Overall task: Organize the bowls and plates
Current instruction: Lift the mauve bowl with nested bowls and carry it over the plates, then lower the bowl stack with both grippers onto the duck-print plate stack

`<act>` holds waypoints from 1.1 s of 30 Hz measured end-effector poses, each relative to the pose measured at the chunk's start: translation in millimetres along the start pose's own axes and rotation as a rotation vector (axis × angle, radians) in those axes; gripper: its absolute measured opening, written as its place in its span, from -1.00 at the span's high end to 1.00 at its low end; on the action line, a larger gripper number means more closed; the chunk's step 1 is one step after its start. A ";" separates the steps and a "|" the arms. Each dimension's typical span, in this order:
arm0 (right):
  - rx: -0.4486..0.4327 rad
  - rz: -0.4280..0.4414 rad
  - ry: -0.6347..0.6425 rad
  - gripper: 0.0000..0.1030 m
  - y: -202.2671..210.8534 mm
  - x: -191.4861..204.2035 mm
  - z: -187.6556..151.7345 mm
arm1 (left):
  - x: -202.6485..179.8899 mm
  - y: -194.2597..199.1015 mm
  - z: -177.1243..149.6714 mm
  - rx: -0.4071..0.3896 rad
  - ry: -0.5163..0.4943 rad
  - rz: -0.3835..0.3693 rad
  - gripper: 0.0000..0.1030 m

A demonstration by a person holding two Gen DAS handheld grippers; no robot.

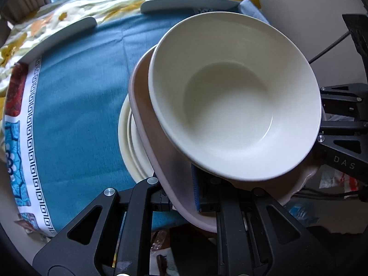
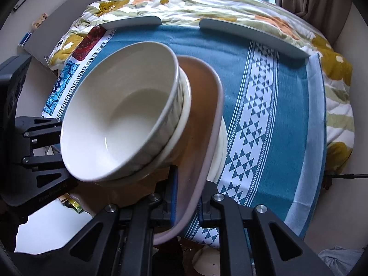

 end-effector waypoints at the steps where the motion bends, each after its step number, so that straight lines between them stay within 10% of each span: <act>1: 0.001 0.003 0.001 0.75 -2.3 -0.5 -0.6 | -0.2 -2.2 -1.2 0.005 0.000 0.006 0.79; 33: -0.003 0.023 -0.046 0.74 -25.7 -2.0 -7.2 | 7.4 -20.0 -0.3 0.051 -0.085 0.102 0.78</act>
Point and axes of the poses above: each gripper's, at about its wrist camera, not at the fingertips, and y roughly against the way its jaws point, x to its left, z to its top, the point moved 7 cm from there along -y, roughly the way its jaws point
